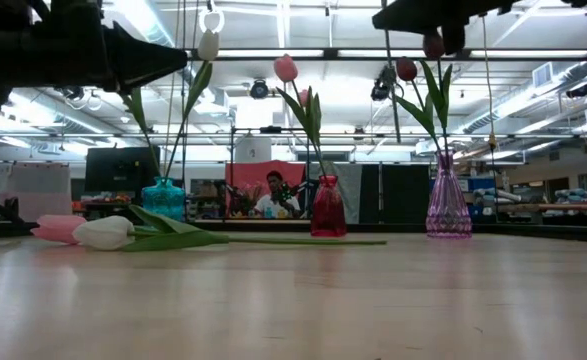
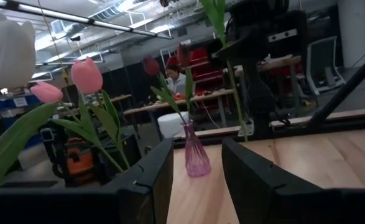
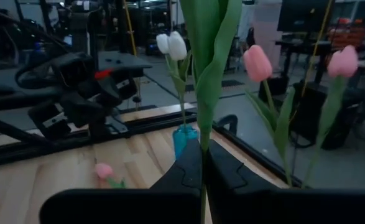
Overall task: Sort flowers into vase by color
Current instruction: Put the red flower into the pink vase
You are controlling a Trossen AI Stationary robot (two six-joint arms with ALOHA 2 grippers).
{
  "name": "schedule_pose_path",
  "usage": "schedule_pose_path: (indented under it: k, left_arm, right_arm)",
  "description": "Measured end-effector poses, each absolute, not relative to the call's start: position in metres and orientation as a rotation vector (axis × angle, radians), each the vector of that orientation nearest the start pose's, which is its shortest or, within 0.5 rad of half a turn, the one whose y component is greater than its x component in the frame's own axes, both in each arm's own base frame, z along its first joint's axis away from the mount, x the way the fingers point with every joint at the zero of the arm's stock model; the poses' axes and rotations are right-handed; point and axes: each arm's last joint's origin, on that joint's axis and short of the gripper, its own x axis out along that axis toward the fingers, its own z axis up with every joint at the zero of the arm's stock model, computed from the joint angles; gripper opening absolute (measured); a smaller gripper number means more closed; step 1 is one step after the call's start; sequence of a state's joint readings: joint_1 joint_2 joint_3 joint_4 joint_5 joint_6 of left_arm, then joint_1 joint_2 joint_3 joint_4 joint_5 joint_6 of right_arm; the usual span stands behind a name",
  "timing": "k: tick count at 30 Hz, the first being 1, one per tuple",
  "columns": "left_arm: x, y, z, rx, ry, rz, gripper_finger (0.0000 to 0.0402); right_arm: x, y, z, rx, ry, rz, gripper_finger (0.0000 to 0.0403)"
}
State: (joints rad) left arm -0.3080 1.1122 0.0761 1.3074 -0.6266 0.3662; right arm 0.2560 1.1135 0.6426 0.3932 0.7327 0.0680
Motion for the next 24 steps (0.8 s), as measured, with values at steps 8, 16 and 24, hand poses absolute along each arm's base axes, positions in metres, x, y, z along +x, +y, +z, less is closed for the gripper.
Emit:
schedule_pose_path:
  k: [8,16,24]
  left_arm:
    - [0.165,-0.035,0.185,0.215,-0.191,0.355,0.0143]
    - [0.165,-0.035,0.185,0.202,-0.192,0.353,0.0143]
    - [0.165,-0.035,0.185,0.203,-0.190,0.353,0.0143]
  right_arm:
    - [0.225,0.044,0.277,-0.033,0.098,-0.558,0.0010]
    - [0.197,0.042,0.286,0.020,0.136,-0.510,0.0010]
    - [0.169,0.041,0.299,0.043,0.109,-0.497,0.0011]
